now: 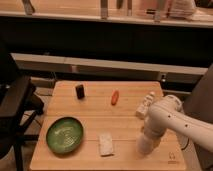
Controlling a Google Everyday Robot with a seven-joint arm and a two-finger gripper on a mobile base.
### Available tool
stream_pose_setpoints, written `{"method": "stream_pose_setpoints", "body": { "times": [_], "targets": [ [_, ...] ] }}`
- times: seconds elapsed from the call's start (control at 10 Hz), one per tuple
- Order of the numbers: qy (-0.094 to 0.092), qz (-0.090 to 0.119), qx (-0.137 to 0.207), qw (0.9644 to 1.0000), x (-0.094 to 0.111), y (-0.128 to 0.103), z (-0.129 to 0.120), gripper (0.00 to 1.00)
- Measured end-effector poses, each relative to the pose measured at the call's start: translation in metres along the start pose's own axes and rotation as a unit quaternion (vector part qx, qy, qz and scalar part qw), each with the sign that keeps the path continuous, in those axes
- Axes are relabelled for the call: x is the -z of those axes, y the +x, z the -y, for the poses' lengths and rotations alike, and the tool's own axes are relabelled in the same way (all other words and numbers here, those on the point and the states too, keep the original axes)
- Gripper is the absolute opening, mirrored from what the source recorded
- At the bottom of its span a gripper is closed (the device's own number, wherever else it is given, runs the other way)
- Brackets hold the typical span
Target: Place the ceramic cup over the eraser
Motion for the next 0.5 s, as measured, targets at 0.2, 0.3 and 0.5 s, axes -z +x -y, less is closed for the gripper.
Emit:
{"method": "stream_pose_setpoints", "body": {
  "times": [0.2, 0.3, 0.5],
  "targets": [
    [0.001, -0.001, 0.001, 1.0000, 0.001, -0.001, 0.000, 0.07],
    [0.004, 0.000, 0.001, 1.0000, 0.004, -0.001, 0.004, 0.01],
    [0.018, 0.009, 0.015, 0.9997, 0.031, -0.004, 0.026, 0.00]
  ]
}}
